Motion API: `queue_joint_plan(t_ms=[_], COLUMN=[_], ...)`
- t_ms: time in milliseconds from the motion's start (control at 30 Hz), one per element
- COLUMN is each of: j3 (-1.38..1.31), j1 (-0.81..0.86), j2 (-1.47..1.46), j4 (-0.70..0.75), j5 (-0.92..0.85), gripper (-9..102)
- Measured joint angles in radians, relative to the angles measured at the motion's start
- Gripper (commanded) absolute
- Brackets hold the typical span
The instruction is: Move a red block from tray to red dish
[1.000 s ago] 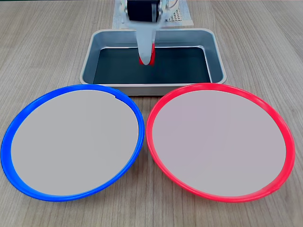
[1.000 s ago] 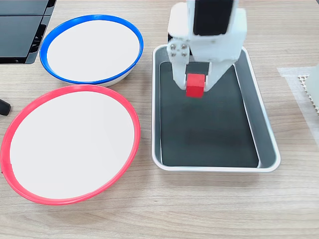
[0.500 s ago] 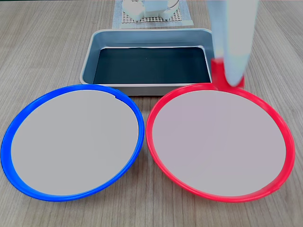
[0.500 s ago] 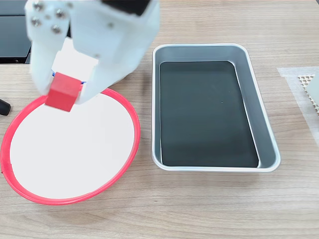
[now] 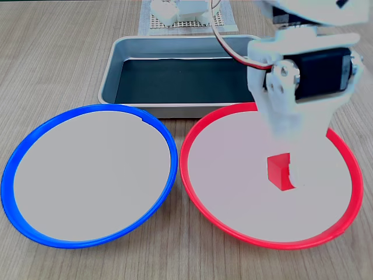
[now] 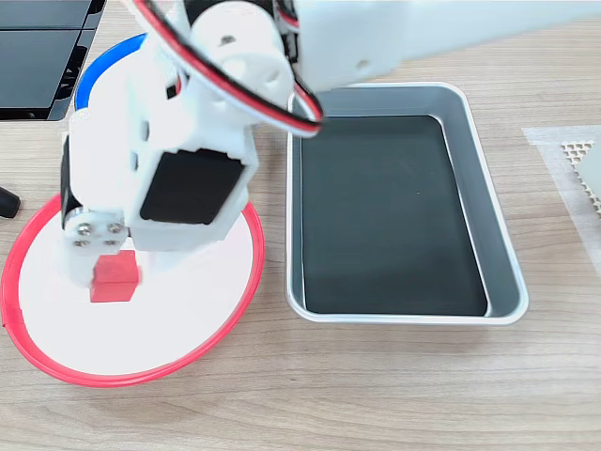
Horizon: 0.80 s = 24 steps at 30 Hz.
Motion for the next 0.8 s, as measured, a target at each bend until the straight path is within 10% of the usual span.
queue_joint_plan(t_ms=[800], j3=[0.114], j1=[0.064], j2=[-0.006], j4=[-0.020], j5=[-0.087], gripper=[34])
